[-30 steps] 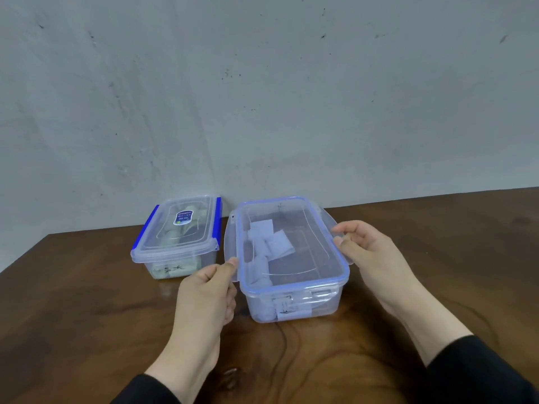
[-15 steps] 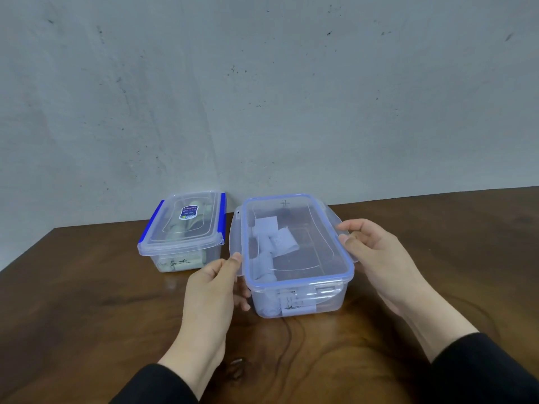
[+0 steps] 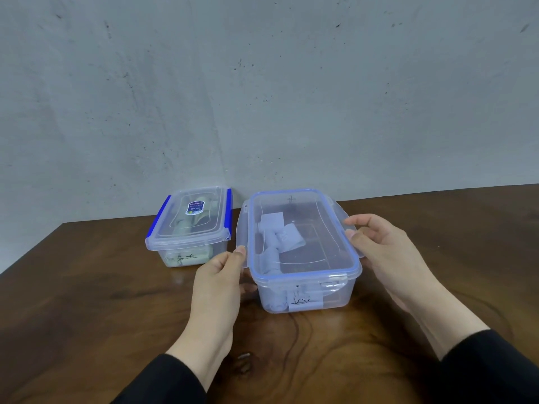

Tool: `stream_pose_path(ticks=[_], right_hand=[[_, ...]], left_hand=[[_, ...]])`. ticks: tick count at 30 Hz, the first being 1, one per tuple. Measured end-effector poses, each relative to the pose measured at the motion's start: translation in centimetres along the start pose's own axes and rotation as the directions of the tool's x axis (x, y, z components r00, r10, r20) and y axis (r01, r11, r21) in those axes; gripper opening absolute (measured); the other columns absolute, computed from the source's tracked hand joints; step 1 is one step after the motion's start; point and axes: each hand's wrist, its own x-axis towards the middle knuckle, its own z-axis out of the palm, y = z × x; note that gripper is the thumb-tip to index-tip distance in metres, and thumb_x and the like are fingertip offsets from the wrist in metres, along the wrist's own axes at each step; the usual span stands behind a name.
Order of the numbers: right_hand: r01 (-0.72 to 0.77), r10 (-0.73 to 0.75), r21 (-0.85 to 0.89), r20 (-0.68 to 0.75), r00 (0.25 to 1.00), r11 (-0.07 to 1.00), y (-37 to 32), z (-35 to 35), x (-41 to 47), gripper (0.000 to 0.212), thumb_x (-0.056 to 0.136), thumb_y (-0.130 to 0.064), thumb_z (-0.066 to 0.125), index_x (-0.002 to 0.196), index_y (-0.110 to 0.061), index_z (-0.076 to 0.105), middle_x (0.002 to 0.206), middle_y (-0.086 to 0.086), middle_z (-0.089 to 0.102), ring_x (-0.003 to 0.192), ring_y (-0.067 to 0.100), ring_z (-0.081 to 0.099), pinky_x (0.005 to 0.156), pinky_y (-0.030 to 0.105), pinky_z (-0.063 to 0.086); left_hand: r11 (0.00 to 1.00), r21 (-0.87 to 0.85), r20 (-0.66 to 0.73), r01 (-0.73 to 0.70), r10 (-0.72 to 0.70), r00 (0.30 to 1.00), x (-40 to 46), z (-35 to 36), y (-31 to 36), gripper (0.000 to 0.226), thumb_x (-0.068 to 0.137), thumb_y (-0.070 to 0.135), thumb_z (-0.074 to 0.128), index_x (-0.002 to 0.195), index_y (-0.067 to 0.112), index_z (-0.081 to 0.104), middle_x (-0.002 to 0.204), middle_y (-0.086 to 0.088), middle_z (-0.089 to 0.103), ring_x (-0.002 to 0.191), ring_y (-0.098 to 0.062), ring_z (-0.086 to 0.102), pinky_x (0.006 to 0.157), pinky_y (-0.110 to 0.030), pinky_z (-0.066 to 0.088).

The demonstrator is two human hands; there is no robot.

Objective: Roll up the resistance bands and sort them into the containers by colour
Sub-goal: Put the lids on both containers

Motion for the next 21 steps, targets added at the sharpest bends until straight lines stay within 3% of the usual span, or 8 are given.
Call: stream_pose_path(ticks=[10, 12, 14, 17, 19, 21], right_hand=[[-0.009, 0.009, 0.042, 0.015, 1.0, 0.999, 0.4, -0.1, 0.0, 0.014, 0.098, -0.025, 0.059, 0.109, -0.032, 0.065, 0.087, 0.006, 0.072, 0.084, 0.017, 0.071, 0.07, 0.027, 0.053], [-0.001, 0.001, 0.003, -0.009, 1.0, 1.0, 0.5, -0.2, 0.1, 0.02, 0.097, -0.027, 0.059, 0.116, -0.034, 0.063, 0.095, 0.009, 0.067, 0.087, 0.013, 0.069, 0.069, 0.021, 0.053], [0.042, -0.048, -0.146, -0.042, 0.998, 0.988, 0.6, -0.3, 0.2, 0.031, 0.098, -0.029, 0.058, 0.127, -0.038, 0.058, 0.112, -0.01, 0.061, 0.104, 0.002, 0.061, 0.083, 0.018, 0.046], [0.069, -0.059, -0.199, 0.052, 0.997, 0.978, 0.4, -0.1, -0.1, 0.035, 0.103, -0.028, 0.046, 0.133, -0.044, 0.054, 0.137, -0.035, 0.046, 0.129, -0.013, 0.04, 0.101, 0.014, 0.03], [0.024, -0.005, -0.176, 0.108, 0.994, 0.984, 0.5, -0.2, -0.3, 0.037, 0.105, -0.034, 0.039, 0.14, -0.042, 0.049, 0.142, -0.034, 0.044, 0.133, -0.012, 0.037, 0.105, 0.015, 0.029], [-0.006, 0.027, -0.147, 0.146, 0.989, 0.989, 0.7, -0.1, -0.5, 0.037, 0.104, -0.044, 0.036, 0.14, -0.044, 0.047, 0.141, -0.034, 0.046, 0.133, -0.01, 0.039, 0.11, 0.021, 0.031]], left_hand=[[1.0, -0.026, 0.012, -0.008, 0.008, 1.0, -0.3, 0.0, -0.1, 0.034, 0.099, 0.025, 0.054, 0.099, -0.007, 0.066, 0.091, -0.003, 0.077, 0.084, -0.022, 0.074, 0.081, -0.047, 0.058], [0.999, 0.017, -0.044, -0.045, 0.046, 0.998, -0.1, -0.1, -0.3, 0.027, 0.097, 0.026, 0.057, 0.101, 0.0, 0.062, 0.094, -0.001, 0.076, 0.084, -0.016, 0.073, 0.076, -0.039, 0.06], [0.969, 0.193, -0.092, -0.156, 0.177, 0.98, 0.2, -0.4, -0.7, 0.02, 0.096, 0.026, 0.058, 0.115, 0.019, 0.061, 0.112, 0.008, 0.069, 0.092, 0.003, 0.066, 0.078, -0.019, 0.054], [0.889, 0.363, 0.026, -0.28, 0.291, 0.956, 0.5, -0.2, -0.8, 0.039, 0.102, 0.02, 0.045, 0.139, 0.03, 0.049, 0.139, 0.023, 0.046, 0.107, 0.03, 0.038, 0.087, 0.007, 0.03], [0.916, 0.309, 0.104, -0.255, 0.234, 0.967, 0.8, 0.0, -1.0, 0.041, 0.104, 0.023, 0.04, 0.144, 0.028, 0.044, 0.144, 0.024, 0.041, 0.108, 0.032, 0.035, 0.086, 0.009, 0.027], [0.937, 0.267, 0.144, -0.224, 0.191, 0.971, 0.8, 0.0, -1.3, 0.044, 0.103, 0.036, 0.04, 0.146, 0.03, 0.041, 0.146, 0.024, 0.04, 0.121, 0.021, 0.037, 0.093, 0.001, 0.028]])
